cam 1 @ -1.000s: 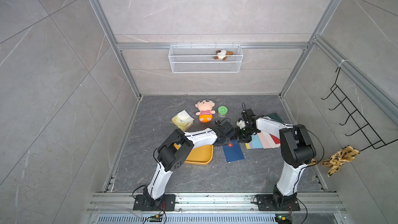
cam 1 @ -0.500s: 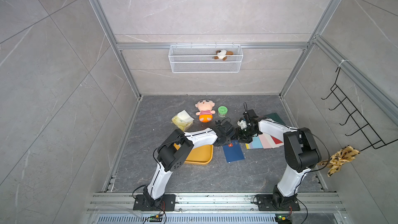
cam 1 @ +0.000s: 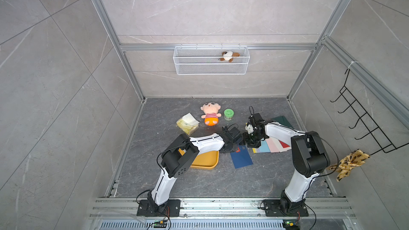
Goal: Put the sealed envelopes into the storage box
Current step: Pick up the envelope from the center of the board.
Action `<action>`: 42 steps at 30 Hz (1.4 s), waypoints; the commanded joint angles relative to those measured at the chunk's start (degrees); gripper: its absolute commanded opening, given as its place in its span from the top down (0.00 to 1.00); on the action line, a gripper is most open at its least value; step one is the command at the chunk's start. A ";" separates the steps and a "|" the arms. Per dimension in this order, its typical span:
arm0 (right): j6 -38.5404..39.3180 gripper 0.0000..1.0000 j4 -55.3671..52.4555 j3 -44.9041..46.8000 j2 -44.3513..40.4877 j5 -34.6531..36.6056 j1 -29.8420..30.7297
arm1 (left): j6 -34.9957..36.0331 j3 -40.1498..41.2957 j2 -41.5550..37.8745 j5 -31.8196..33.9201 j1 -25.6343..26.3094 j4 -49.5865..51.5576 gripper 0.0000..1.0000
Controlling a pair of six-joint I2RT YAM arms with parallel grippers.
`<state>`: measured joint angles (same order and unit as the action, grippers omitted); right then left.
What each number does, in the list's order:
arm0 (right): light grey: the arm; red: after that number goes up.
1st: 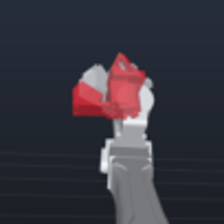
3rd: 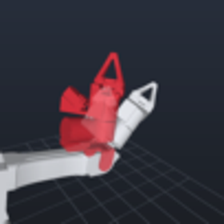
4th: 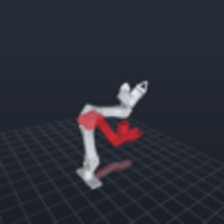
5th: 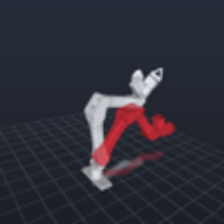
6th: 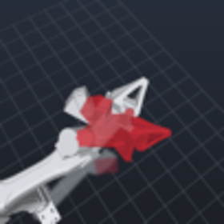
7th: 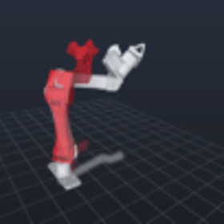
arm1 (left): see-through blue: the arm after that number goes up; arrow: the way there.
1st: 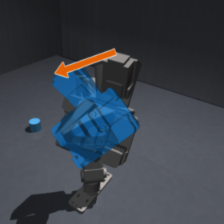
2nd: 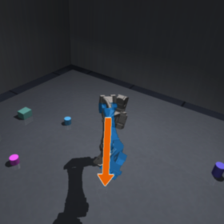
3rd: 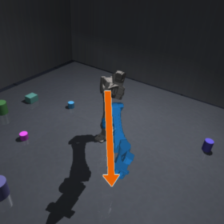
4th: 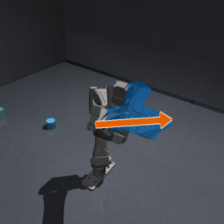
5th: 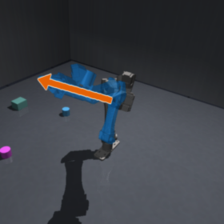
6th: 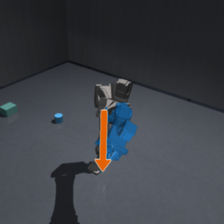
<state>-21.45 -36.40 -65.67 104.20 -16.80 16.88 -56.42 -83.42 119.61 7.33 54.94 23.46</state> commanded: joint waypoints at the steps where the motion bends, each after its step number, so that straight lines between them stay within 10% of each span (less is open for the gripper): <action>1: 1.05 0.39 -2.90 -1.56 1.63 3.17 1.24 | -0.99 2.06 -3.04 -0.28 0.41 2.12 0.73; 33: 1.36 0.39 -3.88 -3.07 3.55 2.22 2.58 | -2.88 5.73 -2.44 -5.56 0.16 -5.37 0.71; 42: 0.03 0.39 -1.19 -0.54 2.01 -0.05 2.10 | -3.10 10.70 -5.70 -10.02 -2.08 -21.78 0.66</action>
<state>-21.17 -38.81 -67.75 106.45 -14.39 18.85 -58.81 -74.37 115.66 0.93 53.80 10.44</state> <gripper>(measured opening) 0.613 0.336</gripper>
